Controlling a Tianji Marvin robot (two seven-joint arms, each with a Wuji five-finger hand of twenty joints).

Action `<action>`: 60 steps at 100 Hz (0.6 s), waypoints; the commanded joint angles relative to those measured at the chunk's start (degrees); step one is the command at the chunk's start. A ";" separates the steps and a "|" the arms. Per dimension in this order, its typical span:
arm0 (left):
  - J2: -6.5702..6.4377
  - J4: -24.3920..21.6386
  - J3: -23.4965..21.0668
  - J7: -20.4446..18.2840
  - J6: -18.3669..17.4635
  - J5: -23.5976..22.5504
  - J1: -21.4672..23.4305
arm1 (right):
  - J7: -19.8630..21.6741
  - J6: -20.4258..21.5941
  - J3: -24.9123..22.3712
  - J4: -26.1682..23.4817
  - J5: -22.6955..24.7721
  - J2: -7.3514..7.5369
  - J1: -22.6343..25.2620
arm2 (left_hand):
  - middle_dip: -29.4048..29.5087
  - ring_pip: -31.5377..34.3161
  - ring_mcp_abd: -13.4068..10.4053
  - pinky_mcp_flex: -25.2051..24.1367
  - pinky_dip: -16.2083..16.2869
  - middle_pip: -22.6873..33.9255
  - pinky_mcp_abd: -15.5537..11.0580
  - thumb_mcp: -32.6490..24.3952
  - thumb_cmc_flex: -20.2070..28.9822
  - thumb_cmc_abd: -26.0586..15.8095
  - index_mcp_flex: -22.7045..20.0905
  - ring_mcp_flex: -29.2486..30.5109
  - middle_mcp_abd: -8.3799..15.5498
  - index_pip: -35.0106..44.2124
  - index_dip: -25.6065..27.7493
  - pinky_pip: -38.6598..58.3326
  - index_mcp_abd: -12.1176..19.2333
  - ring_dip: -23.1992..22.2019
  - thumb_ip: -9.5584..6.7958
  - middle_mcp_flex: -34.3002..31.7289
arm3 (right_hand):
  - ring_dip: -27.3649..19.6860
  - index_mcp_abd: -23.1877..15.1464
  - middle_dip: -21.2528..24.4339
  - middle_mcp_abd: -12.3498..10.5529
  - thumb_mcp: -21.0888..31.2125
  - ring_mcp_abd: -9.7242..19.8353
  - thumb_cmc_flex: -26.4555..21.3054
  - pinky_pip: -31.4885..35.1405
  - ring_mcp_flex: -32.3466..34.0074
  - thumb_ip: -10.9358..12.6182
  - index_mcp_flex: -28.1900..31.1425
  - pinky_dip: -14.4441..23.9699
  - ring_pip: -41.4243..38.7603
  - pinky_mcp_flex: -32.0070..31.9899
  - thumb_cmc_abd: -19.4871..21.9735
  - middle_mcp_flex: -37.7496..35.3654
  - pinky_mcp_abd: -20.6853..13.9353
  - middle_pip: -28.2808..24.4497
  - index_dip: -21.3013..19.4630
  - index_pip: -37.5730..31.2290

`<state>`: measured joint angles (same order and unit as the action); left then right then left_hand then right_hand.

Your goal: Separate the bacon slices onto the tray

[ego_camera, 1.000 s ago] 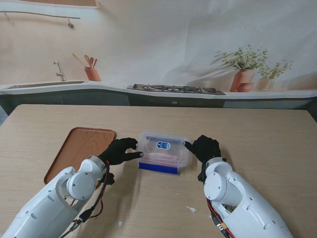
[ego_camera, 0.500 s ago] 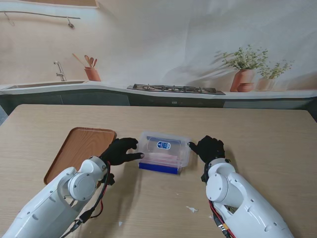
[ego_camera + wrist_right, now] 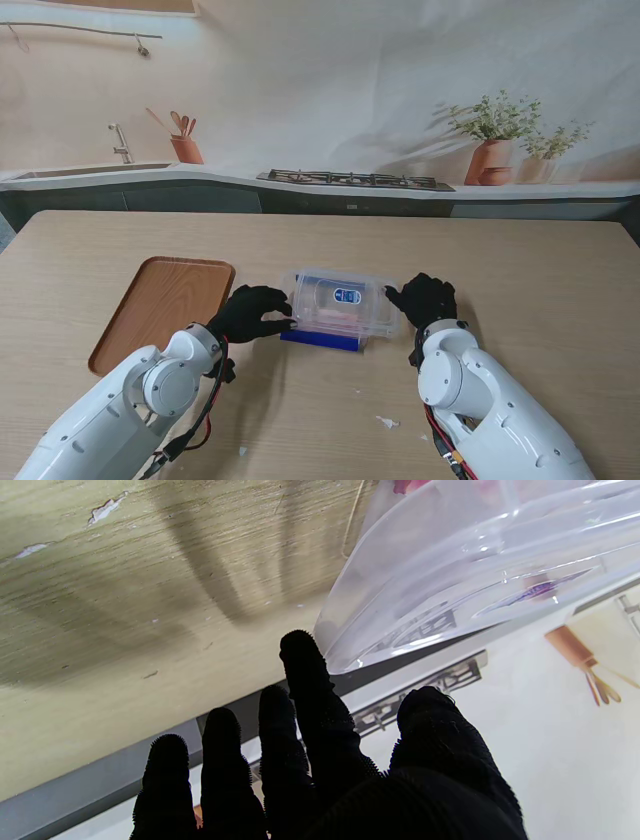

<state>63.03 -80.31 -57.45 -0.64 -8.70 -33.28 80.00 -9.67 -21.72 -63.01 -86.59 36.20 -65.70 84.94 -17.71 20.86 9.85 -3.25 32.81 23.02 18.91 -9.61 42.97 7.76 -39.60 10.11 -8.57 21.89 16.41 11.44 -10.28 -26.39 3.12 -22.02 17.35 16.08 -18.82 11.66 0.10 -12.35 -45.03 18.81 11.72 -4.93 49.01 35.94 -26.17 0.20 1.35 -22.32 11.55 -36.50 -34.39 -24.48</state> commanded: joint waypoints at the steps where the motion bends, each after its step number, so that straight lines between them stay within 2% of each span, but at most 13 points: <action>1: 0.13 -0.01 -0.11 0.08 0.42 -1.22 0.17 | 0.73 -0.29 0.16 0.02 0.03 -0.39 0.20 | -0.77 1.01 0.40 -0.46 1.42 0.77 -0.03 0.16 1.06 -1.19 -1.49 0.56 1.36 1.28 1.06 -2.32 0.20 -1.46 -1.84 -0.39 | -0.24 -0.51 0.01 1.15 -0.44 -1.40 -1.98 1.00 0.24 2.60 -0.32 1.81 -0.01 -0.38 0.66 0.52 0.25 -0.22 -0.86 -0.09; 24: 0.40 0.11 -1.00 2.67 0.38 -2.73 0.56 | 0.04 -0.38 -0.34 0.21 0.28 -0.48 0.43 | -1.52 2.40 0.83 -0.34 2.22 1.81 0.35 -0.81 0.87 -0.30 -2.41 1.20 0.85 4.28 2.93 -2.35 -0.77 -2.50 -1.90 -1.56 | -0.20 -0.71 0.00 1.32 -0.47 -1.49 -1.90 1.01 0.29 2.60 -0.57 1.78 -0.09 -0.18 0.59 0.45 0.33 -0.26 -0.93 0.05; 39: 0.56 0.69 -1.03 4.58 -0.57 -3.93 0.45 | 0.01 -0.73 -0.50 0.03 0.65 -0.44 0.64 | -4.11 5.34 1.69 0.09 3.07 4.34 0.82 -2.92 0.16 0.51 -2.01 2.66 0.46 8.42 5.90 -2.26 -0.87 -4.59 -1.85 -3.58 | -0.02 -0.91 -0.08 1.49 -0.57 -1.96 -1.60 1.08 0.97 2.58 -1.22 1.80 -0.52 0.03 0.47 -0.05 0.44 -0.49 -0.90 0.37; 44: 0.72 1.30 -0.94 6.40 -1.30 -4.94 0.29 | -0.21 -0.64 -0.65 0.00 0.74 -0.47 0.76 | -6.03 6.56 1.83 0.45 3.63 5.83 1.01 -4.16 -0.40 0.88 -0.02 2.98 0.52 10.88 8.05 -1.99 -0.43 -5.56 -1.79 -3.83 | 0.20 -1.01 -0.22 1.69 -0.57 -2.19 -1.58 1.11 1.39 2.59 -1.71 1.81 -1.00 0.10 0.37 -0.37 0.44 -0.81 -0.90 0.56; 49: 0.86 1.98 -0.85 8.49 -2.21 -6.27 0.07 | -0.30 -0.75 -0.73 -0.07 0.91 -0.45 0.87 | -8.08 7.65 2.01 0.80 4.44 7.17 1.28 -5.37 -1.02 1.17 3.81 3.04 0.72 13.16 10.41 -1.59 0.30 -6.43 -1.72 -3.38 | 0.90 -0.89 -0.57 2.41 -0.60 -2.85 -1.30 1.55 2.07 2.62 -2.94 1.97 -2.41 1.07 0.20 -1.03 0.94 -1.63 -0.93 1.06; 60: 1.11 3.09 -0.86 12.45 -4.08 -8.75 -0.23 | -0.92 -1.77 -0.96 0.20 1.77 -0.50 0.95 | -9.11 7.87 0.62 0.96 5.26 6.53 0.89 -6.23 -1.52 0.89 15.63 1.38 2.17 13.46 11.87 -1.31 3.16 -6.76 -1.75 1.26 | 3.90 1.37 -2.31 4.87 -0.49 -5.64 -0.50 3.92 4.05 2.74 -7.28 3.23 -8.58 4.56 -0.90 -1.53 2.40 -5.72 -1.16 3.23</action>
<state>63.78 -77.11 -58.19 12.98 -12.59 -42.56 79.95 -10.62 -22.44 -63.82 -86.36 37.54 -65.78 85.40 -25.66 28.12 11.37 -2.41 36.38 29.62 19.52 -15.05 42.52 8.63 -28.85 12.19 -8.57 35.04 27.36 11.43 -9.57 -32.03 3.12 -23.54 19.52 16.06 -19.92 14.38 0.10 -15.87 -45.04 20.96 14.54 -4.92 44.01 37.20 -31.58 3.23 1.26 -23.10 12.43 -39.27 -34.43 -22.73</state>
